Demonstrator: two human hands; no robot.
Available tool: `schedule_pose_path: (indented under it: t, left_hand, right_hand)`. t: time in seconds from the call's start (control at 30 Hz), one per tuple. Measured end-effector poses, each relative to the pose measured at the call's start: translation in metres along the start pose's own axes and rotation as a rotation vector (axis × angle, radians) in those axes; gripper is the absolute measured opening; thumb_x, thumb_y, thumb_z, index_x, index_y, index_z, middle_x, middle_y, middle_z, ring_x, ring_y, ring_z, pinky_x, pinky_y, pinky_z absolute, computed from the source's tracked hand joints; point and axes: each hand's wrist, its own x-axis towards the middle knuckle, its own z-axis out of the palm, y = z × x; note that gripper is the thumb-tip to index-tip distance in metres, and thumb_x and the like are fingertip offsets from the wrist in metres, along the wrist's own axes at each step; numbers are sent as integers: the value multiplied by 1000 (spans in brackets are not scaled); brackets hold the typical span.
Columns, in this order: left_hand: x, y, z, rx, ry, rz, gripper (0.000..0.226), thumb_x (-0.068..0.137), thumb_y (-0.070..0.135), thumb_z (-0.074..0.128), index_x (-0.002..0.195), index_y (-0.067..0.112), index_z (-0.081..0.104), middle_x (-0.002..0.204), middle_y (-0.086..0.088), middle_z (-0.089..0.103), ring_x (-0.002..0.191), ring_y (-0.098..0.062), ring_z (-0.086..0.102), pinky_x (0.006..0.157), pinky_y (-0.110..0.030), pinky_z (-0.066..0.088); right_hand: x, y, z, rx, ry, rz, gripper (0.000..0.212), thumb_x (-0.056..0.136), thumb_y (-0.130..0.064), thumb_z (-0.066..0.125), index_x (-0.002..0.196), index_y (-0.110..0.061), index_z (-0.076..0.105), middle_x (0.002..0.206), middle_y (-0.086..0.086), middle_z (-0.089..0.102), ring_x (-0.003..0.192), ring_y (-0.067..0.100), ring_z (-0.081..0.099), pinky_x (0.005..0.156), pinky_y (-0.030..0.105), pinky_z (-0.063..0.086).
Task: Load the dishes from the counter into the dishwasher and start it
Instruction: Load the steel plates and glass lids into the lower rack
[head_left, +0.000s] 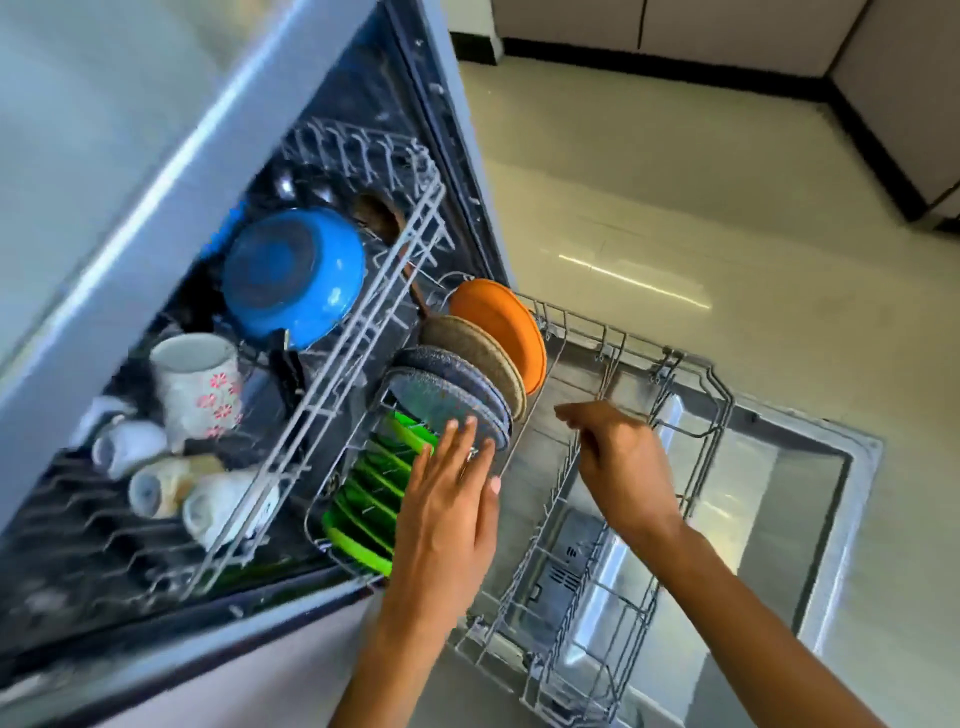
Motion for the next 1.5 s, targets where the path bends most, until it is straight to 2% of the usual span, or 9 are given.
schedule_pose_path:
  t: [0.23,0.47,0.63,0.87,1.03,1.13,1.27,1.4,1.5]
  left_hand:
    - [-170,51,-138,11,207,-85,48,96,31,36,138,11,48,148,-4,39,139,-18,32,110,-38,24]
    - [-386,83,-255,136,473,-434,44,91,27,39,128,10,57,140,-10,48,130,-21,40,106,-35,28]
    - [-508,93,-286,127,657,-725,51,100,41,27,126,13,60,138,-8,52,130,-15,36,108,-22,21]
    - [-616,66,-285,130,790,-1089,67,101,49,13,122,11,63,135,-11,54,130,-16,33,109,-18,8]
    - [-646,-10,-296,130,880,-1195,80,93,60,3,135,11,51,149,-7,36,140,-15,19,115,-27,8]
    - [-661,-79,-324,146,870,-1215,70,90,47,14,136,7,50,149,-9,35,142,-21,24,114,-32,9]
    - [-681,-183,-360,220,874,-1208,52,92,34,32,125,6,60,139,-12,50,131,-29,45,106,-45,31]
    - [-695,-270,-384,303,734,-1155,38,79,19,69,116,6,67,124,-12,63,116,-30,58,93,-50,45]
    - [-707,-322,-379,337,498,-1106,49,61,31,87,104,14,72,109,-3,70,105,-23,65,95,-45,44]
  right_hand:
    - [-104,-143,-85,41,-17,-280,24,84,-3,61,103,-15,68,101,4,71,84,28,68,63,39,56]
    - [-225,-329,-149,167,-100,-627,23,78,-1,69,99,-8,69,94,7,72,80,26,69,70,31,48]
    - [-283,-408,-139,291,-320,-658,22,85,-8,64,106,-14,69,102,3,71,87,26,68,75,41,54]
    - [-335,-493,-79,330,-548,-866,20,92,-16,57,110,-19,67,101,-14,65,92,8,63,81,25,52]
    - [-364,-561,-10,291,-591,-993,18,91,-15,58,107,-14,68,97,-5,70,86,12,65,75,28,54]
    - [-378,-604,37,282,-578,-1032,18,91,-15,59,106,-13,69,97,-3,70,86,12,66,75,26,53]
    - [-391,-653,102,241,-592,-1026,19,91,-17,59,108,-15,68,99,-5,71,89,11,66,75,23,52]
    - [-399,-684,144,219,-571,-998,17,88,-15,63,104,-17,68,96,-7,71,83,11,67,69,27,55]
    - [-401,-692,164,188,-558,-990,18,86,-15,65,104,-17,69,95,-6,71,82,10,67,70,27,56]
